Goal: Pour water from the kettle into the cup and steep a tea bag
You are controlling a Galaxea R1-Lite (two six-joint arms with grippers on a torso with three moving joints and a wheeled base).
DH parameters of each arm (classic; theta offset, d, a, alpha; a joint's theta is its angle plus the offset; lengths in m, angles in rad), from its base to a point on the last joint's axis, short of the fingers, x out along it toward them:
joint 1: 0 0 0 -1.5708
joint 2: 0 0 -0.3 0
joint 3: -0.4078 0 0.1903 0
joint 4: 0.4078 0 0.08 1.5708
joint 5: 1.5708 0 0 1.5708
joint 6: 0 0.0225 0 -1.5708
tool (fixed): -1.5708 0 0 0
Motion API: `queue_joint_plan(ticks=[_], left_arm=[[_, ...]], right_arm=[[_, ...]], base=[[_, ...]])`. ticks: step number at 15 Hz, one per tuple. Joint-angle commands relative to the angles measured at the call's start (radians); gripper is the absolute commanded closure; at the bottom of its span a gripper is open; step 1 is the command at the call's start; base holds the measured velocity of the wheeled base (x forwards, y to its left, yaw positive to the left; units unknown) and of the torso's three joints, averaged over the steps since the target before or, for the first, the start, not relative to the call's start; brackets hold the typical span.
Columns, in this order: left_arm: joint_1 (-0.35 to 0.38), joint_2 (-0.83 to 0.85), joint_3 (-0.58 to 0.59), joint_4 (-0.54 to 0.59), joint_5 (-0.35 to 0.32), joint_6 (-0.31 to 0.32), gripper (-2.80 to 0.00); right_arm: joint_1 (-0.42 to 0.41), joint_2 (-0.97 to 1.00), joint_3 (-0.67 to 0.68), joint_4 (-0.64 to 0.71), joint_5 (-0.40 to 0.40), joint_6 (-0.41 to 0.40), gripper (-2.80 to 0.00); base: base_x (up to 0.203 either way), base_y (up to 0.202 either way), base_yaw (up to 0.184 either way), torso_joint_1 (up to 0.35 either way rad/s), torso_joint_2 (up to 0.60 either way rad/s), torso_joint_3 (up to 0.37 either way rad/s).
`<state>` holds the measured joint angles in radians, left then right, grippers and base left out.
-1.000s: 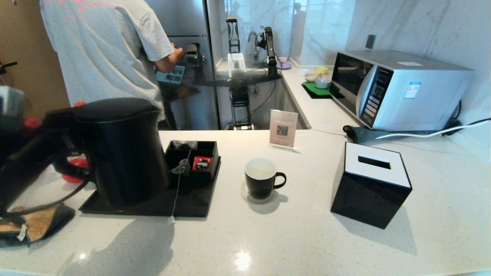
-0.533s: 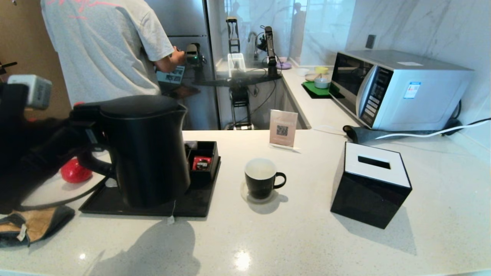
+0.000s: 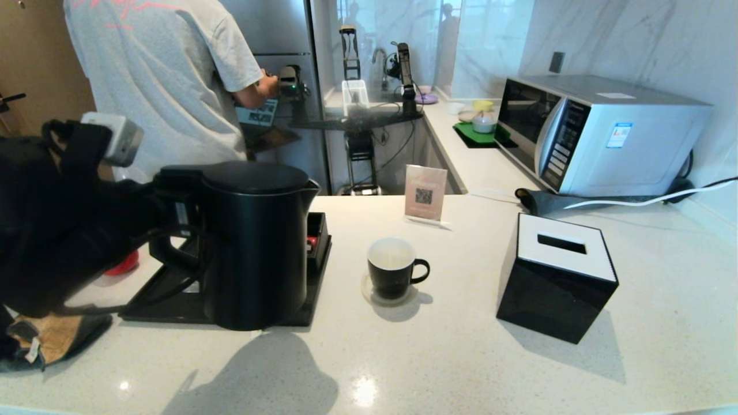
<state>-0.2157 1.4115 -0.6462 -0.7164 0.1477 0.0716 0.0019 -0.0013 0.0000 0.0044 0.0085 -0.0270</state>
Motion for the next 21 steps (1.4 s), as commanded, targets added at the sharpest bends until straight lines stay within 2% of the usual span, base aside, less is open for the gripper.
queue_joint_plan(ticks=[1,3,7,13,16,18,21], left_arm=[[-0.055,0.022,-0.024,0.023,0.039,0.002,0.0],[-0.084,0.038,-0.049,0.045,0.066,0.007,0.0],[-0.147,0.056,-0.114,0.165,0.134,0.008,0.0],[-0.208,0.119,-0.143,0.184,0.224,0.029,0.0],[-0.222,0.134,-0.149,0.188,0.242,0.031,0.0],[-0.234,0.14,-0.155,0.216,0.275,0.031,0.0],[-0.247,0.151,-0.185,0.261,0.284,0.031,0.0]], right_arm=[[0.001,0.001,0.0,0.0,0.001,-0.001,0.0],[0.001,0.001,0.0,0.0,0.001,-0.001,0.0],[0.001,0.001,0.0,0.0,0.001,-0.001,0.0],[0.0,0.001,0.0,0.0,0.001,-0.001,0.0],[0.0,0.001,0.0,0.0,0.001,-0.001,0.0],[0.001,0.001,0.0,0.0,0.001,-0.001,0.0],[0.001,0.001,0.0,0.0,0.001,-0.001,0.0]], base=[[0.0,0.0,0.0,0.0,0.0,0.0],[0.0,0.0,0.0,0.0,0.0,0.0],[0.0,0.0,0.0,0.0,0.0,0.0],[0.0,0.0,0.0,0.0,0.0,0.0],[0.0,0.0,0.0,0.0,0.0,0.0],[0.0,0.0,0.0,0.0,0.0,0.0],[0.0,0.0,0.0,0.0,0.0,0.0]])
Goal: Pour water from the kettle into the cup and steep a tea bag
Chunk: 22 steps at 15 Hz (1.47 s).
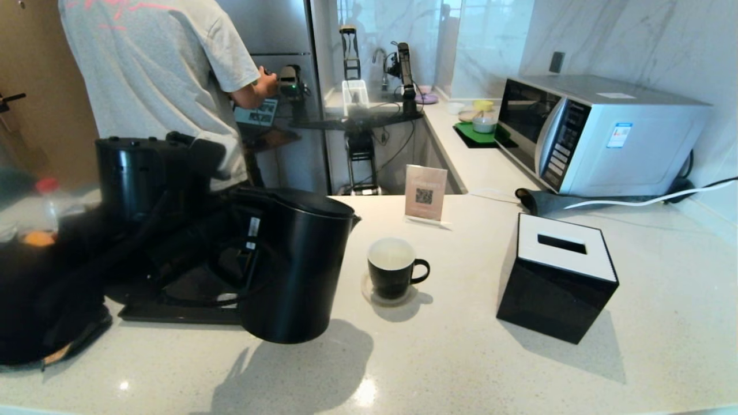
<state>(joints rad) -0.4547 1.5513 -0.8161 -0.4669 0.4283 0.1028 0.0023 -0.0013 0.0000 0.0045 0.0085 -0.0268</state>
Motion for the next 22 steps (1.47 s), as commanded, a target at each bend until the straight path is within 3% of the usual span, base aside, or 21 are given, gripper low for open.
queue_joint_plan(ticks=[1,5,17,22], left_arm=[[-0.018,0.015,-0.025,0.029,0.008,0.0,0.0],[-0.057,0.044,-0.058,0.073,0.048,0.0,0.0],[-0.09,0.067,-0.132,0.234,0.049,0.001,0.0],[-0.089,0.089,-0.154,0.232,0.049,0.054,0.0]], right_arm=[[0.001,0.001,0.0,0.0,0.001,0.001,0.0],[0.001,0.001,0.0,0.0,0.001,-0.001,0.0],[0.001,0.001,0.0,0.0,0.001,-0.001,0.0],[-0.001,0.001,0.0,0.0,0.001,0.0,0.0]], base=[[0.0,0.0,0.0,0.0,0.0,0.0],[0.0,0.0,0.0,0.0,0.0,0.0],[0.0,0.0,0.0,0.0,0.0,0.0],[0.0,0.0,0.0,0.0,0.0,0.0]])
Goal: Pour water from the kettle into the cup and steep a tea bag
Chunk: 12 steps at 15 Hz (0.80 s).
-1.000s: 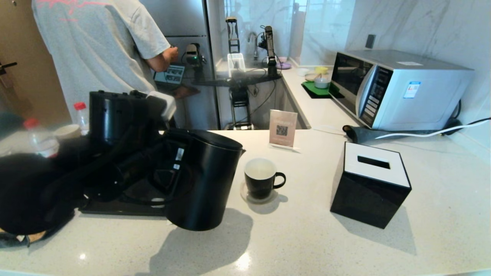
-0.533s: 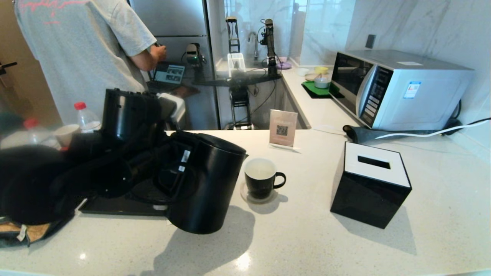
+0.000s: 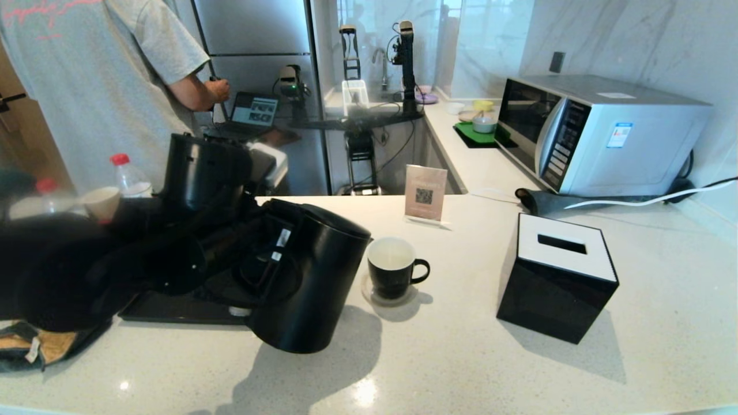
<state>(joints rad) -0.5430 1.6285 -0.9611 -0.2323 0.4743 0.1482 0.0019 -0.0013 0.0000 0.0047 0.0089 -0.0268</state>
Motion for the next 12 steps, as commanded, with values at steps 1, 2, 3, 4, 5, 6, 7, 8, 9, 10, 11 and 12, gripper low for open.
queue_joint_plan(ticks=[1,2,3,4,5,6,7,8,9,10,11,12], left_arm=[[-0.002,0.018,-0.015,-0.002,0.003,0.018,0.0],[-0.003,0.022,-0.02,-0.002,0.003,0.025,0.0],[-0.004,0.025,-0.024,-0.003,0.003,0.031,0.0],[-0.006,0.027,-0.025,-0.002,0.003,0.033,0.0],[-0.006,0.033,-0.033,-0.002,0.002,0.033,0.0],[-0.008,0.033,-0.037,-0.002,0.003,0.034,0.0],[-0.008,0.034,-0.043,-0.002,0.001,0.047,0.0],[-0.006,0.034,-0.045,-0.002,0.001,0.058,0.0],[-0.006,0.036,-0.052,-0.002,0.001,0.06,0.0],[-0.008,0.042,-0.057,-0.002,0.001,0.06,0.0],[-0.009,0.045,-0.065,-0.001,0.001,0.062,0.0],[-0.01,0.05,-0.071,-0.001,0.001,0.062,0.0]], right_arm=[[0.001,0.001,0.0,0.0,0.0,-0.001,0.0],[0.001,0.001,0.0,0.0,0.0,0.001,0.0],[0.001,0.001,0.0,0.0,0.0,0.001,0.0],[0.0,0.001,0.0,0.0,0.0,-0.001,0.0],[0.001,0.001,0.0,0.0,0.0,-0.001,0.0],[0.0,0.001,0.0,0.0,0.0,-0.001,0.0],[0.0,0.001,0.0,0.0,0.0,-0.001,0.0],[0.0,0.001,0.0,0.0,0.0,0.0,0.0],[0.001,0.001,0.0,0.0,0.0,-0.001,0.0],[0.0,0.001,0.0,0.0,0.0,-0.001,0.0],[0.001,0.001,0.0,0.0,0.0,0.001,0.0],[0.0,0.001,0.0,0.0,0.0,0.0,0.0]], base=[[0.0,0.0,0.0,0.0,0.0,0.0],[0.0,0.0,0.0,0.0,0.0,0.0],[0.0,0.0,0.0,0.0,0.0,0.0],[0.0,0.0,0.0,0.0,0.0,0.0],[0.0,0.0,0.0,0.0,0.0,0.0],[0.0,0.0,0.0,0.0,0.0,0.0],[0.0,0.0,0.0,0.0,0.0,0.0],[0.0,0.0,0.0,0.0,0.0,0.0],[0.0,0.0,0.0,0.0,0.0,0.0],[0.0,0.0,0.0,0.0,0.0,0.0],[0.0,0.0,0.0,0.0,0.0,0.0],[0.0,0.0,0.0,0.0,0.0,0.0]])
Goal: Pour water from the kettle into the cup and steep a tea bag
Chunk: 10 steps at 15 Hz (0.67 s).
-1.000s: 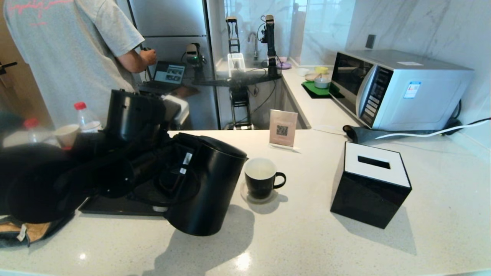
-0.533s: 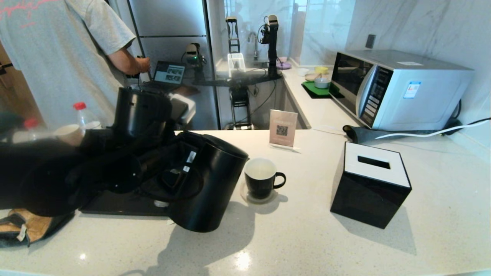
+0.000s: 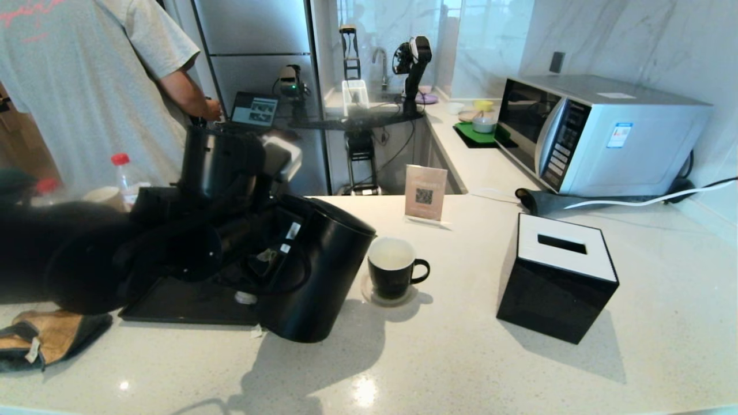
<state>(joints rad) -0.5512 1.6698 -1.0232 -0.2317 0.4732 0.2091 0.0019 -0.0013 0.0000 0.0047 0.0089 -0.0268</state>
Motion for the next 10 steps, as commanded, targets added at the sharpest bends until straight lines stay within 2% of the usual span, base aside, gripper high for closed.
queue_joint_plan(ticks=[1,10], left_arm=[[-0.002,0.016,-0.021,-0.001,0.001,0.012,0.0],[-0.023,0.028,-0.054,0.032,-0.002,0.03,0.0]], right_arm=[[0.001,0.001,0.0,0.0,0.0,0.0,0.0],[0.001,0.001,0.0,0.0,0.0,-0.001,0.0]], base=[[0.0,0.0,0.0,0.0,0.0,0.0],[0.0,0.0,0.0,0.0,0.0,0.0]])
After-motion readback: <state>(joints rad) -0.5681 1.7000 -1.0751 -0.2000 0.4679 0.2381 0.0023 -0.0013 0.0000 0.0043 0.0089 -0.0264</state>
